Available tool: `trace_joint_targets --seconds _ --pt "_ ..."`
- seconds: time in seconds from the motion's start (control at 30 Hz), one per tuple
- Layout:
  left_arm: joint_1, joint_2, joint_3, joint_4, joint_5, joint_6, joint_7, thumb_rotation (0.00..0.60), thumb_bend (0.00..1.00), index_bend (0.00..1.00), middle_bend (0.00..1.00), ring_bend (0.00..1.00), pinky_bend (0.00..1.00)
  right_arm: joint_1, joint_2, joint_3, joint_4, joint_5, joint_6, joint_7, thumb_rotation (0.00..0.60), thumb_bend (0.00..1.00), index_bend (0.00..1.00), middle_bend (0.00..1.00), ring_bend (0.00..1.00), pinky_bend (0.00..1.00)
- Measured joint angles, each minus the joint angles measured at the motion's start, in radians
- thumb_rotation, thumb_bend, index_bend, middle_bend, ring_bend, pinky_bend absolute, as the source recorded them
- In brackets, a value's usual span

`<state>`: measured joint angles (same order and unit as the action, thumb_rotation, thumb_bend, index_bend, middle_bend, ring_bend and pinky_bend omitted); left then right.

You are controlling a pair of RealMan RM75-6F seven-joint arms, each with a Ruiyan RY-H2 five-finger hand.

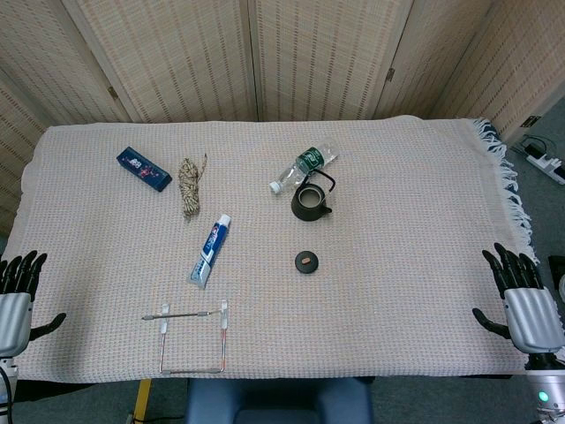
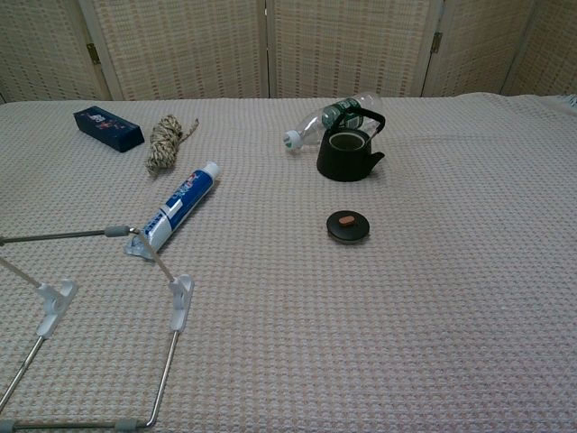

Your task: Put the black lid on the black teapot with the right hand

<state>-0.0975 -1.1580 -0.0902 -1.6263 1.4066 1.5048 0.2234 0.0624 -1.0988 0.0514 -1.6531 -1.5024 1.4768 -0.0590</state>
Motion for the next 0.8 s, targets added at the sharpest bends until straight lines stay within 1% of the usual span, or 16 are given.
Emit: trace_joint_targets --seconds 0.4,0.63,0.73,0.8 --pt "-0.003 -0.004 0.0 -0.007 -0.001 -0.005 0.011 0.6 0.12 0.0 0.0 0.0 0.0 0.0 0.0 -0.006 0.013 -0.013 0.001 0.024 0.6 0.23 0.0 0.0 0.07 0.0" --pt "-0.005 -0.002 0.002 -0.013 -0.001 -0.006 0.02 0.6 0.12 0.0 0.0 0.0 0.0 0.007 -0.005 -0.003 0.023 -0.025 0.002 0.029 0.6 0.23 0.0 0.0 0.1 0.02" --pt "-0.005 0.0 0.002 -0.016 -0.001 -0.006 0.02 0.6 0.12 0.0 0.0 0.0 0.0 0.02 -0.007 -0.003 0.026 -0.038 -0.009 0.025 0.6 0.22 0.0 0.01 0.15 0.11" --pt "-0.005 0.001 0.002 -0.017 -0.002 -0.007 0.019 0.6 0.12 0.01 0.0 0.0 0.0 0.038 -0.008 -0.001 0.025 -0.048 -0.03 0.013 0.6 0.22 0.0 0.04 0.25 0.23"
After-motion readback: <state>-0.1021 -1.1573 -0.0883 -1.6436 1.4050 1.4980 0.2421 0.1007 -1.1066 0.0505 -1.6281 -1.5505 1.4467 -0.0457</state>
